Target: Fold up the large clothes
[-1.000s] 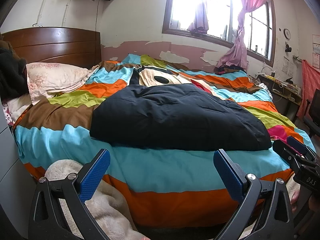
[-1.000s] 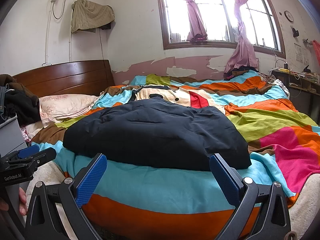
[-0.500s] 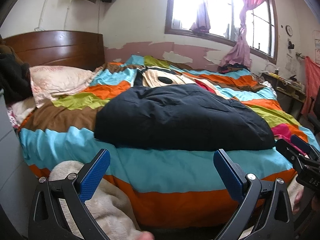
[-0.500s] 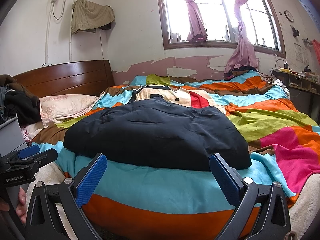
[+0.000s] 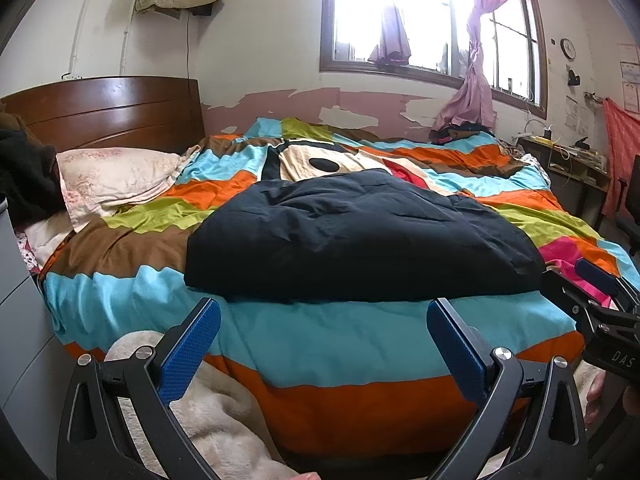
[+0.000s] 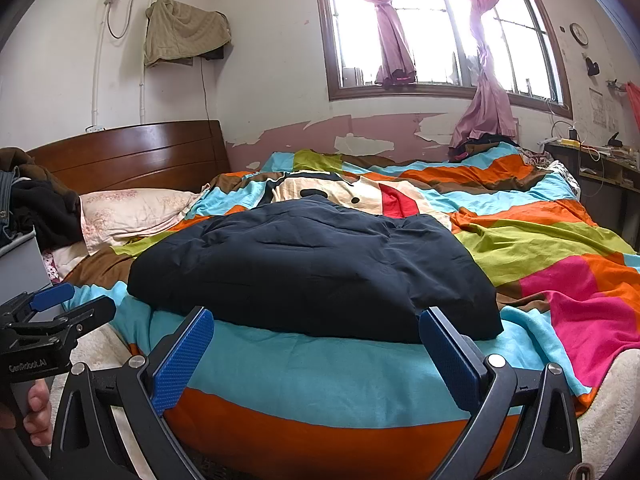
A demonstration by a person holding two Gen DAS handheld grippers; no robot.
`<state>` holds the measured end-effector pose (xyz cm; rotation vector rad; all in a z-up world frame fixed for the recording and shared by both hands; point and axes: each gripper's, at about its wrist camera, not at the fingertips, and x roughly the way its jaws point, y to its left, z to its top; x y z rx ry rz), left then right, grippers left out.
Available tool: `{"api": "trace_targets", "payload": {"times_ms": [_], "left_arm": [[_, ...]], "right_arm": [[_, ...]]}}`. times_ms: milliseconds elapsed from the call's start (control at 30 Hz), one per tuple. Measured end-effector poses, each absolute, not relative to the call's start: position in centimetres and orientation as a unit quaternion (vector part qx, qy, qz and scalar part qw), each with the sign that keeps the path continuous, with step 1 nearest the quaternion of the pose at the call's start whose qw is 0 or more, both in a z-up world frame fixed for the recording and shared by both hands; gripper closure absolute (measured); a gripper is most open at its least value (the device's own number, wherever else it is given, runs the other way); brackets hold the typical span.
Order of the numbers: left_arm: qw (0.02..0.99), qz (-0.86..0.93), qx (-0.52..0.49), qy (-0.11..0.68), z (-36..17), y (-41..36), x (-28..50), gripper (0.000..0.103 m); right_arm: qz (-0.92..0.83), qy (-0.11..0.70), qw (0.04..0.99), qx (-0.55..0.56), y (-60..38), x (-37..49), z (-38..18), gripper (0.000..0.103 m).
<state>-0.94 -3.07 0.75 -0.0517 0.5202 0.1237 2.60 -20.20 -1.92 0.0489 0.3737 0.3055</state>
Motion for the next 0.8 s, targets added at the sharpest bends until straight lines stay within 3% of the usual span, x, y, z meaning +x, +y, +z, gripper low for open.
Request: {"api": "trace_targets", "payload": {"times_ms": [800], "left_arm": [[0.969, 0.079, -0.007, 0.234, 0.9, -2.71, -1.18, 0.002]], "right_arm": [[0.157, 0.183, 0.97, 0.022, -20.07, 2.58, -1.84, 0.0]]}}
